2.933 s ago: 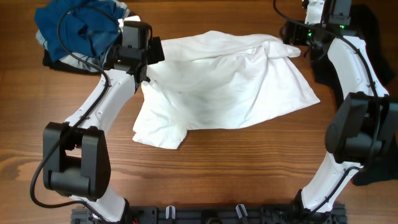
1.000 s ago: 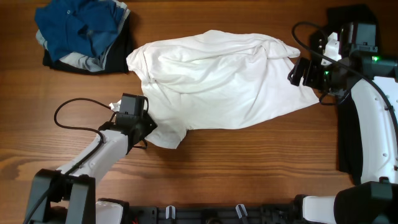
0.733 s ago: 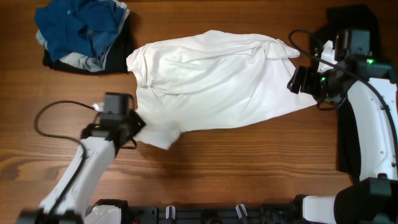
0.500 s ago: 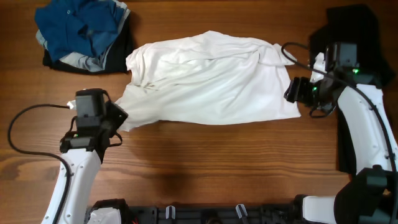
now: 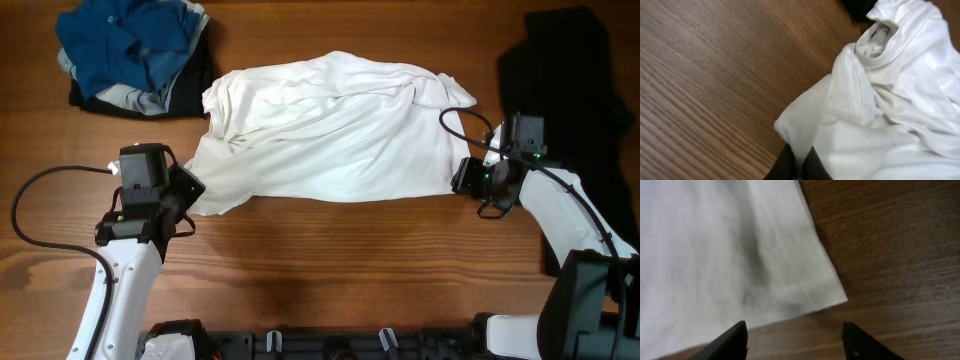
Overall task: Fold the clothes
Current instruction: 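Grasp the shirt's lower corners with the left and right grippers, then lift the shirt with both grippers and shake it out toward the back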
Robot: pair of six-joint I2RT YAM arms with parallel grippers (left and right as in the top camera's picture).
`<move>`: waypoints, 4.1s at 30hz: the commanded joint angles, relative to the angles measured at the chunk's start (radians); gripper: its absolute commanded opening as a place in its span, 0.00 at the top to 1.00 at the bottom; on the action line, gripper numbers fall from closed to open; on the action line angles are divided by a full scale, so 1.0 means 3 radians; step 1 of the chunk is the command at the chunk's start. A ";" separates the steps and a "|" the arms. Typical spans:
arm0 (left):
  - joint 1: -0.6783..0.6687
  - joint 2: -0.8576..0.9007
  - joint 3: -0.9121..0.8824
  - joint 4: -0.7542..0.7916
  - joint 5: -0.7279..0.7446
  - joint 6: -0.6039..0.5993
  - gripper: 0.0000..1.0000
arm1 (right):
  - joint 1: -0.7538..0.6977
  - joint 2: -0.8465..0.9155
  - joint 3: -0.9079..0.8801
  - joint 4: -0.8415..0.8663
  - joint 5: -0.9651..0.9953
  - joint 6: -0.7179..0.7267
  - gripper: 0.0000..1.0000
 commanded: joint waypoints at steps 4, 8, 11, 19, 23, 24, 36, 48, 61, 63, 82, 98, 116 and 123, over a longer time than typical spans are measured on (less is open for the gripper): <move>0.0020 -0.0024 0.0028 -0.0135 -0.0047 0.0055 0.96 | -0.0014 0.0034 -0.0338 0.0469 0.0127 0.0364 0.40; 0.0020 -0.0024 0.0028 -0.0247 -0.0061 0.0053 0.96 | -0.0014 0.0097 -0.0388 0.0589 0.0127 0.0385 0.41; 0.0020 -0.0024 0.0028 -0.0271 -0.0061 0.0053 0.96 | -0.0014 0.0179 -0.0388 0.0706 0.0127 0.0451 0.44; 0.0020 -0.0024 0.0028 -0.0359 -0.0061 0.0055 0.96 | -0.0008 0.0626 -0.0388 0.0942 -0.0090 0.0537 0.50; 0.0020 -0.0024 0.0028 -0.0364 -0.0060 0.0053 0.96 | -0.0008 0.0626 -0.0387 0.0904 -0.0112 0.0535 0.89; 0.0020 -0.0024 0.0028 -0.0364 -0.0060 0.0053 0.96 | -0.0008 0.0626 -0.0387 0.0895 -0.0160 0.0533 0.96; 0.0018 -0.0323 0.0758 -0.0659 -0.0060 0.0238 0.96 | -0.0075 -0.0235 0.0776 -0.0287 -0.0384 0.0158 0.96; 0.0018 -0.0582 0.2632 -0.0628 -0.0097 0.0615 0.96 | -0.0664 -0.0617 0.3521 -0.1582 -0.0380 -0.0254 0.96; 0.0018 -0.0651 0.4025 -0.0453 -0.0476 0.1053 0.96 | -0.0888 -0.0816 0.4966 -0.2051 -0.0329 -0.0613 0.96; 0.0018 -0.0651 0.4108 -0.0423 -0.0482 0.1133 0.96 | -0.0888 -0.0853 0.5065 -0.2071 -0.0301 -0.0685 0.96; 0.0018 0.0178 0.4770 -0.1204 0.0025 0.1188 0.96 | -0.0886 -0.0065 0.5477 -0.2686 -0.0866 -0.1025 0.96; -0.0039 0.1976 0.4804 0.1284 0.0415 0.0832 0.96 | -0.0721 0.1158 0.5484 -0.0388 -0.1050 -0.0188 0.96; -0.0048 0.2246 0.5114 -0.1214 0.0600 0.1460 0.96 | -0.0736 0.1609 0.5385 -0.1563 -0.1020 -0.0760 0.96; -0.0048 0.2263 0.5114 -0.2192 0.0615 0.1528 0.96 | -0.0736 0.1544 0.5385 -0.2150 -0.1239 -0.0958 0.96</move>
